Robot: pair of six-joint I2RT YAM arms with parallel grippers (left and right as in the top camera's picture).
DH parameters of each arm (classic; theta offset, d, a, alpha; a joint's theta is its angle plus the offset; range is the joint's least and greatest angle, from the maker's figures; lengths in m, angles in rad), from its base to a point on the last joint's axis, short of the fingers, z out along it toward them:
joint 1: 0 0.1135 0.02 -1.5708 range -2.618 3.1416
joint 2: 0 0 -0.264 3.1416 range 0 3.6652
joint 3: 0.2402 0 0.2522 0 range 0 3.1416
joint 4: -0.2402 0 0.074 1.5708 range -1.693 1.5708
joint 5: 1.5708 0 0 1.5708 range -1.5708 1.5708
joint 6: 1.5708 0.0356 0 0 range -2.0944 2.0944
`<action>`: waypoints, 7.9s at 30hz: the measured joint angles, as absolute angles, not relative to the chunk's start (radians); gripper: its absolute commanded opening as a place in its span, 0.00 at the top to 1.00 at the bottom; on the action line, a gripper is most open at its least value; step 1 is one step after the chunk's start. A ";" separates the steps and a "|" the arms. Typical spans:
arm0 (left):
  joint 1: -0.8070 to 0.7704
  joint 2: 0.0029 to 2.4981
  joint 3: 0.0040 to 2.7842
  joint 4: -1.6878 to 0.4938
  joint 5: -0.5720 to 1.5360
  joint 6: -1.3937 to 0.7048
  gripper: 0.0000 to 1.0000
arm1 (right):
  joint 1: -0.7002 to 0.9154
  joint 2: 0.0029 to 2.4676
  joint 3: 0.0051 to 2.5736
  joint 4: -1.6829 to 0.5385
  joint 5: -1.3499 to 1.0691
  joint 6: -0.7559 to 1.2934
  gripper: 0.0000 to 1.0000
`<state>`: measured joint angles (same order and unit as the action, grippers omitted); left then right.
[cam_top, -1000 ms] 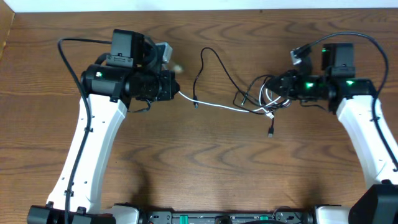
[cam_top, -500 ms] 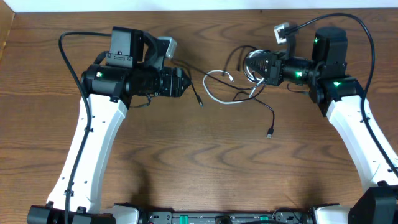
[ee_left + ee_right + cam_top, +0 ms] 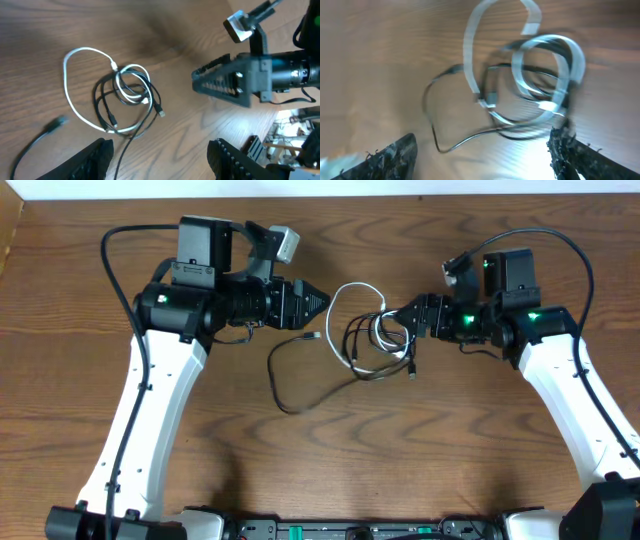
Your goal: Untangle cables
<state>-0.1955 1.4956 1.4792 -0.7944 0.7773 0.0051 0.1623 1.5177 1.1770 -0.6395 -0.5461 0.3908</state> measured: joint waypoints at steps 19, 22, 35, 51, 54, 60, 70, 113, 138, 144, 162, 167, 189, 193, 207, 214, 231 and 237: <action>-0.503 1.945 1.479 -0.343 0.468 -0.379 0.42 | -0.099 1.518 1.177 -0.831 -0.251 0.449 0.20; -0.540 1.996 1.479 -0.341 0.353 -0.435 0.42 | -0.099 1.518 1.177 -0.835 -0.250 0.436 0.20; -0.636 2.084 1.479 -0.339 0.060 -0.487 0.49 | -0.099 1.518 1.177 -0.856 -0.250 0.402 0.20; -0.645 2.160 1.479 -0.300 0.008 -0.498 0.55 | -0.099 1.518 1.177 -0.866 -0.250 0.389 0.20; -0.654 2.160 1.479 -0.290 0.002 -0.498 0.55 | -0.099 1.518 1.177 -0.868 -0.250 0.389 0.21; -0.674 2.176 1.483 -0.288 -0.038 -0.496 0.63 | -0.099 1.518 1.177 -0.874 -0.250 0.384 0.21; -0.675 2.186 1.500 -0.323 -0.070 -0.497 0.92 | -0.099 1.518 1.177 -0.874 -0.266 0.356 0.23; -0.570 1.723 1.476 -0.748 0.390 -0.361 0.93 | 0.179 1.630 1.177 -0.707 -0.663 -0.217 0.45; -0.436 1.723 1.476 -0.851 0.300 -0.443 0.92 | 0.031 1.464 1.177 -0.704 -1.018 -0.185 0.99; -0.403 1.723 1.476 -0.865 0.256 -0.449 0.93 | -0.041 1.396 1.177 -0.751 -1.043 -0.110 0.99; -0.408 1.723 1.476 -0.868 0.255 -0.448 0.93 | -0.045 1.397 1.176 -1.063 -0.007 0.375 0.99; -0.408 1.723 1.476 -0.868 0.249 -0.447 0.91 | -0.022 1.397 1.176 -1.039 -0.133 0.247 0.99; -0.506 1.841 1.476 -0.652 0.690 -0.342 0.41 | 0.017 1.397 1.176 -0.937 -0.633 -0.012 0.99; -0.508 1.930 1.476 -0.651 0.755 -0.342 0.41 | 0.017 1.397 1.176 -0.915 -0.677 -0.017 0.99; -0.512 2.027 1.476 -0.474 0.901 -0.410 0.43 | 0.017 1.397 1.176 -0.877 -0.727 -0.020 0.99; -0.542 2.051 1.476 -0.474 0.879 -0.429 0.54 | 0.009 1.396 1.176 -0.773 -0.798 0.007 0.99; -0.566 2.084 1.480 -0.559 0.529 -0.429 0.93 | -0.266 1.268 1.175 -0.789 -0.683 0.318 0.99; -0.540 2.081 1.480 -0.595 0.385 -0.372 0.93 | -0.285 1.270 1.175 -0.933 -0.415 0.345 0.99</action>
<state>-0.5400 2.0808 1.4796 -0.5953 0.3847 -0.3717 -0.2848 1.2701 1.1751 -0.9333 -0.4149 0.3447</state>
